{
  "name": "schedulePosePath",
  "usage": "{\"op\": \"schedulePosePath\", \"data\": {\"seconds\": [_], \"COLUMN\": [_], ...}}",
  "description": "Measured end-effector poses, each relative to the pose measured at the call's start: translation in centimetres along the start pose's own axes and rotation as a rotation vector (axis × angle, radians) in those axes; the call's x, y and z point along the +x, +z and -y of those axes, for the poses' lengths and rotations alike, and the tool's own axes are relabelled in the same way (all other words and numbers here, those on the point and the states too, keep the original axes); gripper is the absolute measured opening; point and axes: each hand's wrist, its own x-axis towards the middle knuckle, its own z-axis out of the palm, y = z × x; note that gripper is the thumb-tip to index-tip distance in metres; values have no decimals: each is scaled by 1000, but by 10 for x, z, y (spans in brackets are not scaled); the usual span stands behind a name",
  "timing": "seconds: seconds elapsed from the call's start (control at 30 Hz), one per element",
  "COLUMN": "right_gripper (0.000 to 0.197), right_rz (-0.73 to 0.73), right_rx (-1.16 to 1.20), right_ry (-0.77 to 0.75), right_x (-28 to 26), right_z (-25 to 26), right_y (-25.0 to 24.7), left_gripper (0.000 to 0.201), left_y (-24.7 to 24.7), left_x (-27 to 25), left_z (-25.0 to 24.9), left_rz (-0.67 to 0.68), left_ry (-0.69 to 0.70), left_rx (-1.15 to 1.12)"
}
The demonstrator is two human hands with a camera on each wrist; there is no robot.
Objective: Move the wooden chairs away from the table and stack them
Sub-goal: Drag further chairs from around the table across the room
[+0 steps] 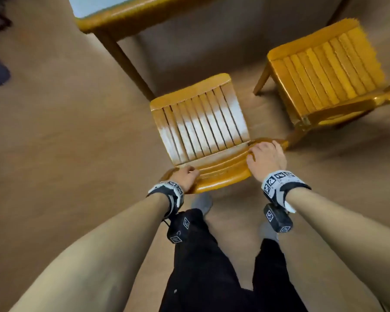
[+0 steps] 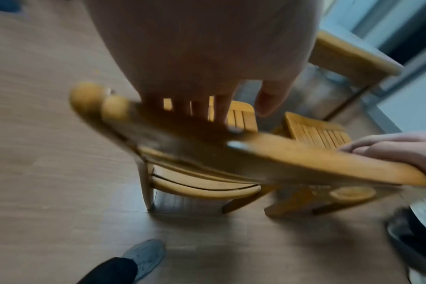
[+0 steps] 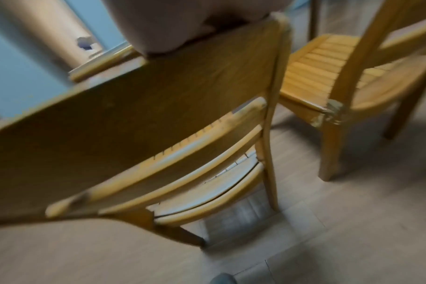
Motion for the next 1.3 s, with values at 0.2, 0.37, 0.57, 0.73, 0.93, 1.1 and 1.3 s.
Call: {"op": "schedulePosePath", "data": {"seconds": [0.2, 0.37, 0.57, 0.73, 0.93, 1.1, 1.3], "right_gripper": [45, 71, 74, 44, 40, 41, 39], "right_rz": [-39, -41, 1, 8, -64, -55, -12], "right_rx": [-207, -46, -263, -327, -324, -376, -433], "right_ry": [-381, -504, -683, -606, -675, -790, -927], "right_x": [-4, -2, 2, 11, 9, 2, 1], "right_z": [-19, -30, -29, -20, -27, -38, -39], "right_y": [7, 12, 11, 14, 14, 11, 10], "left_gripper": [72, 97, 104, 115, 104, 101, 102], "left_y": [34, 28, 33, 37, 49, 83, 123], "left_x": [-21, -27, -31, -24, -29, -47, -68], "left_z": [-6, -11, -10, -6, -9, -12, -12], "left_rz": [-150, -77, -70, -107, -262, -349, -379], "left_ry": [23, 18, 18, 57, 23, -61, -161], "left_rx": [269, 316, 326, 427, 430, 354, 199]}}
